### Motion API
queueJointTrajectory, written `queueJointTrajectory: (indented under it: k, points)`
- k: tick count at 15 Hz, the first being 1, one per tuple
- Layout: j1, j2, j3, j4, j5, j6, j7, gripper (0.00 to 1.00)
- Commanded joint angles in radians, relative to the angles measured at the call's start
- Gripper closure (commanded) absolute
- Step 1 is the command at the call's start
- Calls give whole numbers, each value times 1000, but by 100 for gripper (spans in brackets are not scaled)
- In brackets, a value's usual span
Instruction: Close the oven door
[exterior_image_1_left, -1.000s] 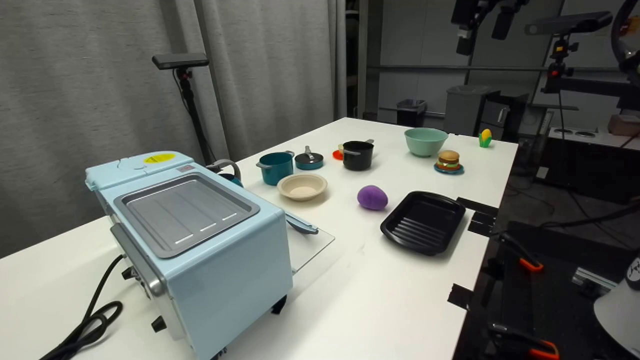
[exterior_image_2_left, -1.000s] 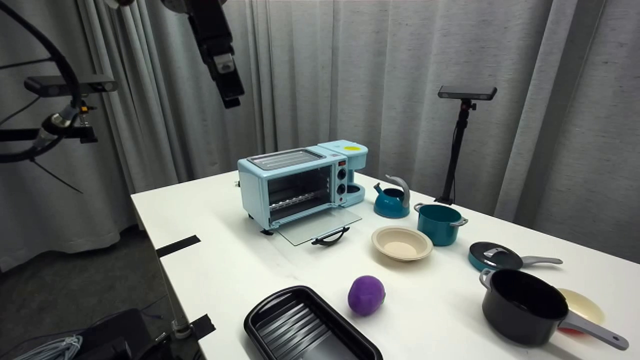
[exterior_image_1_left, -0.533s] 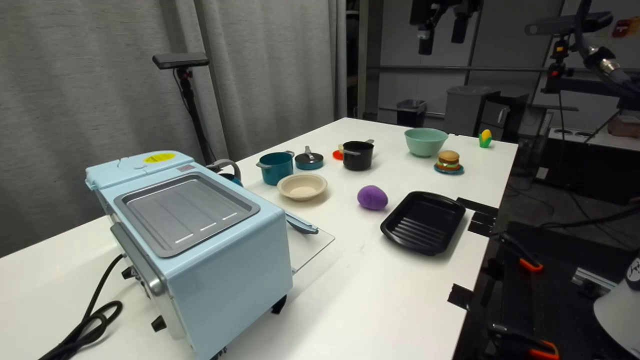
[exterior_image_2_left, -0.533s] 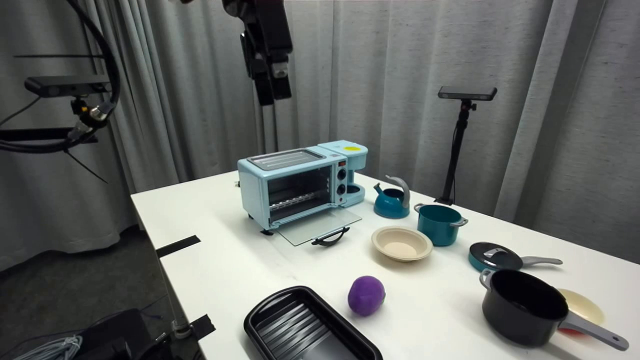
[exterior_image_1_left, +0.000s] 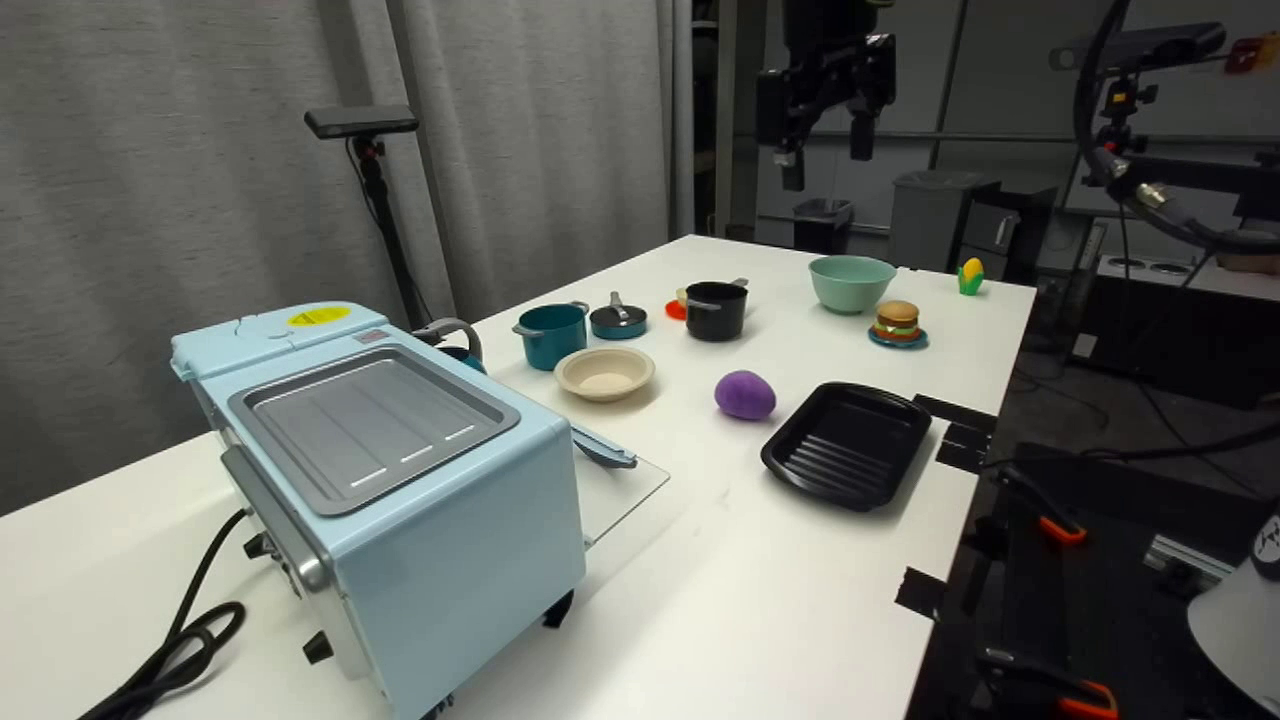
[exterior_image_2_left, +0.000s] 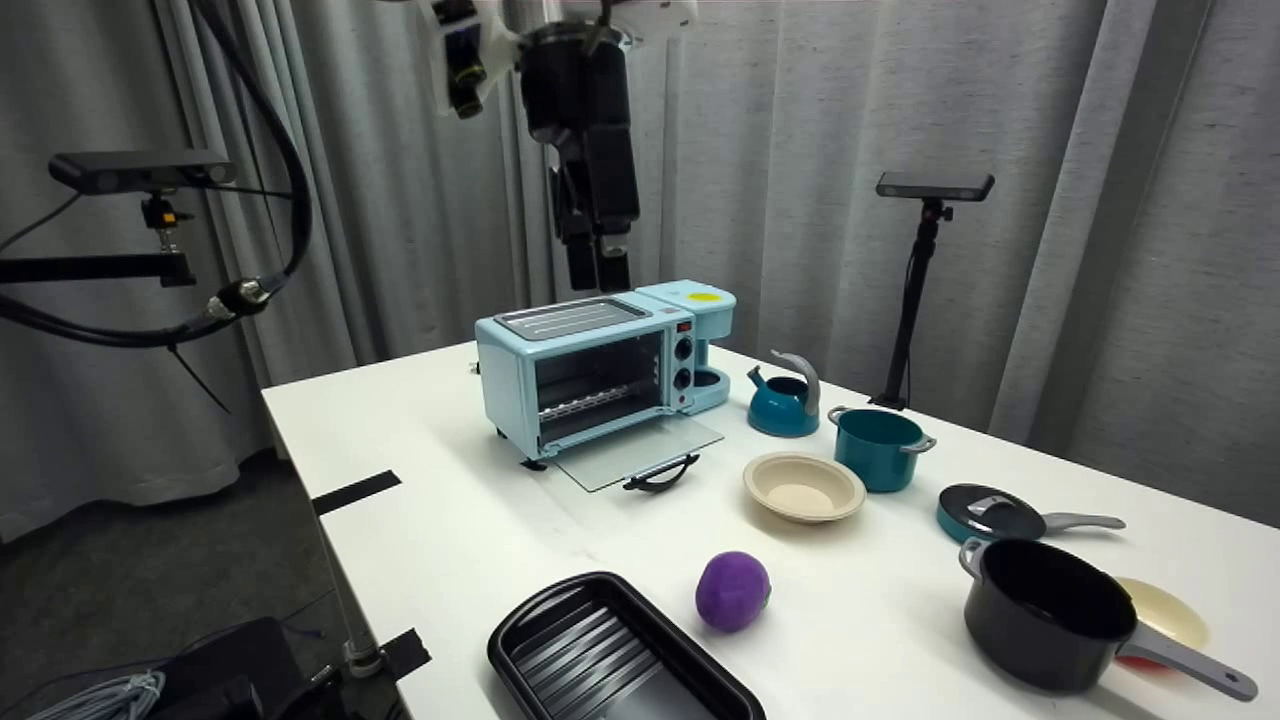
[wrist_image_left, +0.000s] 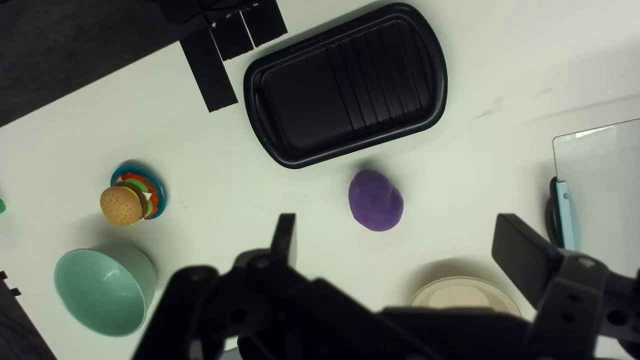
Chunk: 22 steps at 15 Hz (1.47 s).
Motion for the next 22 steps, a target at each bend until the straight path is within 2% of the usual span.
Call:
queueJointTrajectory:
  k: [1, 2, 10, 15, 22]
  points:
    - [-5, 82, 1, 36, -29, 39, 86, 0]
    - [9, 40, -9, 4, -16, 26, 46, 0]
    - [12, 77, -12, 20, -23, 38, 74, 0]
    - [22, 153, -22, 61, 15, 63, 33, 0]
    - [41, 295, -36, 97, 80, 173, -58, 0]
